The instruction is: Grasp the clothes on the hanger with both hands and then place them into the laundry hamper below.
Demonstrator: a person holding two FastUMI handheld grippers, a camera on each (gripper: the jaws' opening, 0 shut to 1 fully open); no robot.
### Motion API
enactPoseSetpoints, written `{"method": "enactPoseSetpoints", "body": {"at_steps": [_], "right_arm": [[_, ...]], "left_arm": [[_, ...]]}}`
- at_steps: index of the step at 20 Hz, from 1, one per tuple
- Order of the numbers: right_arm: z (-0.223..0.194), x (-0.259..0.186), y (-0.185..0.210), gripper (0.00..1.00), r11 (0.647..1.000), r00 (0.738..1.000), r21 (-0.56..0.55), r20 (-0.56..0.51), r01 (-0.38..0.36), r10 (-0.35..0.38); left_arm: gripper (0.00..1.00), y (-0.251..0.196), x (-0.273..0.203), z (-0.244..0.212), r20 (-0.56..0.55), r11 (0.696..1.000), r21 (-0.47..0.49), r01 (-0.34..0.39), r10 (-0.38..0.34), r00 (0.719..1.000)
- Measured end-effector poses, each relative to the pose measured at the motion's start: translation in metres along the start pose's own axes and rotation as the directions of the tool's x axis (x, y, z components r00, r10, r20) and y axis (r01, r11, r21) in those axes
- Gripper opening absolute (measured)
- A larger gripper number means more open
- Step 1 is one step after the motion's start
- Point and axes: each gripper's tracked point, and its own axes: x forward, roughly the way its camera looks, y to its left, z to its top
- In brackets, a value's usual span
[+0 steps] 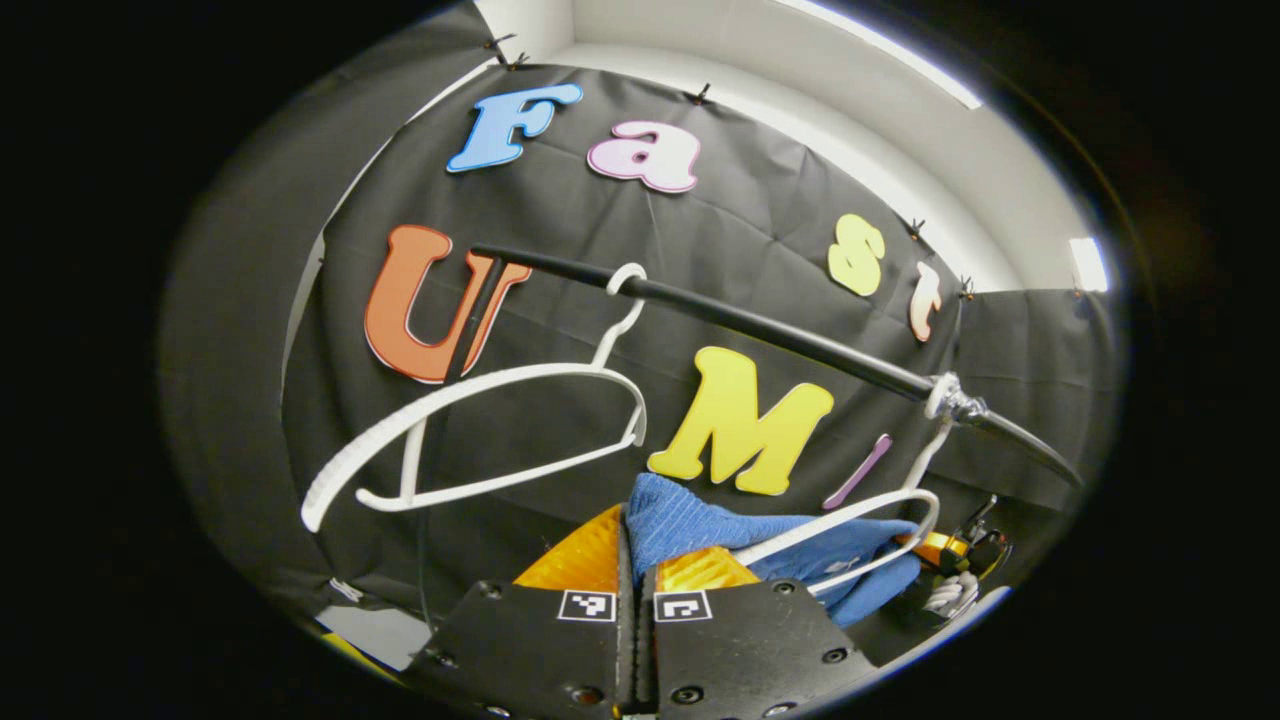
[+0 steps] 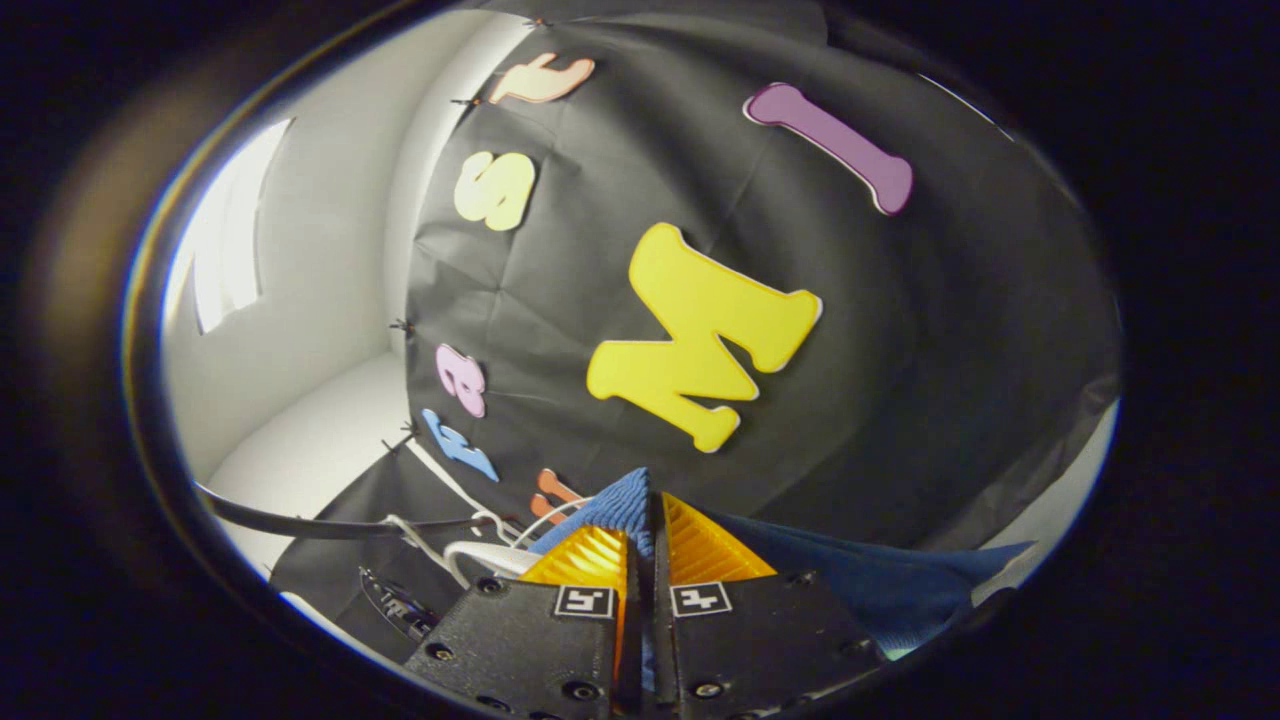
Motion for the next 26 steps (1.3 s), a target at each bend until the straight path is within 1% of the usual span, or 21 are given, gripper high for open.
{"method": "enactPoseSetpoints", "body": {"at_steps": [1,2,4,5,6,10,13,14,15,16,17,18,20,23,26], "right_arm": [[-0.009,0.002,-0.009,0.08,1.000,1.000,0.011,-0.016,0.025,-0.025],[-0.020,0.002,-0.015,0.08,0.999,0.999,0.016,-0.032,0.036,-0.035],[-0.040,-0.004,-0.024,0.08,0.999,0.996,-0.001,-0.066,0.054,-0.054],[-0.048,-0.003,-0.028,0.08,0.997,0.994,-0.027,-0.084,0.069,-0.071],[-0.053,-0.001,-0.032,0.08,0.995,0.991,-0.057,-0.098,0.081,-0.086],[-0.081,-0.010,-0.045,0.08,0.983,0.978,-0.127,-0.146,0.130,-0.148],[-0.099,-0.010,-0.051,0.08,0.973,0.968,-0.159,-0.160,0.170,-0.195],[-0.105,-0.012,-0.050,0.07,0.970,0.965,-0.167,-0.164,0.176,-0.203],[-0.112,-0.018,-0.048,0.08,0.968,0.964,-0.175,-0.166,0.179,-0.208],[-0.117,-0.021,-0.044,0.08,0.966,0.963,-0.185,-0.165,0.180,-0.211],[-0.122,-0.023,-0.040,0.08,0.964,0.963,-0.196,-0.166,0.178,-0.211],[-0.124,-0.024,-0.033,0.08,0.964,0.964,-0.201,-0.164,0.176,-0.210],[-0.132,-0.026,-0.019,0.07,0.965,0.965,-0.204,-0.166,0.167,-0.202],[-0.146,-0.034,0.009,0.08,0.965,0.970,-0.217,-0.160,0.146,-0.182],[-0.162,-0.031,0.039,0.08,0.965,0.972,-0.234,-0.171,0.119,-0.161]], "left_arm": [[0.04,0.001,0.004,-0.006,-0.010,0.999,-0.033,-0.001,0.001,1.000],[0.00,0.003,0.006,-0.013,-0.018,0.998,-0.069,-0.013,0.012,1.000],[0.00,0.012,0.008,-0.032,-0.045,0.991,-0.121,-0.058,0.053,0.998],[0.05,0.024,0.009,-0.042,-0.062,0.987,-0.135,-0.084,0.076,0.995],[0.00,0.036,0.006,-0.050,-0.080,0.985,-0.140,-0.104,0.093,0.992],[0.00,0.064,-0.017,-0.086,-0.129,0.975,-0.107,-0.193,0.179,0.975],[0.00,0.070,-0.025,-0.111,-0.170,0.970,-0.097,-0.225,0.207,0.964],[0.00,0.069,-0.030,-0.117,-0.181,0.971,-0.078,-0.228,0.211,0.961],[0.00,0.069,-0.036,-0.120,-0.186,0.971,-0.054,-0.231,0.217,0.958],[0.05,0.067,-0.041,-0.122,-0.190,0.974,-0.034,-0.224,0.214,0.958],[0.05,0.062,-0.044,-0.123,-0.200,0.976,-0.021,-0.215,0.207,0.958],[0.00,0.058,-0.044,-0.124,-0.203,0.978,-0.015,-0.207,0.199,0.959],[0.00,0.045,-0.047,-0.123,-0.208,0.983,-0.002,-0.184,0.180,0.961],[0.00,0.025,-0.058,-0.117,-0.218,0.988,0.042,-0.146,0.152,0.964],[0.00,-0.001,-0.061,-0.110,-0.231,0.993,0.081,-0.091,0.107,0.967]]}}
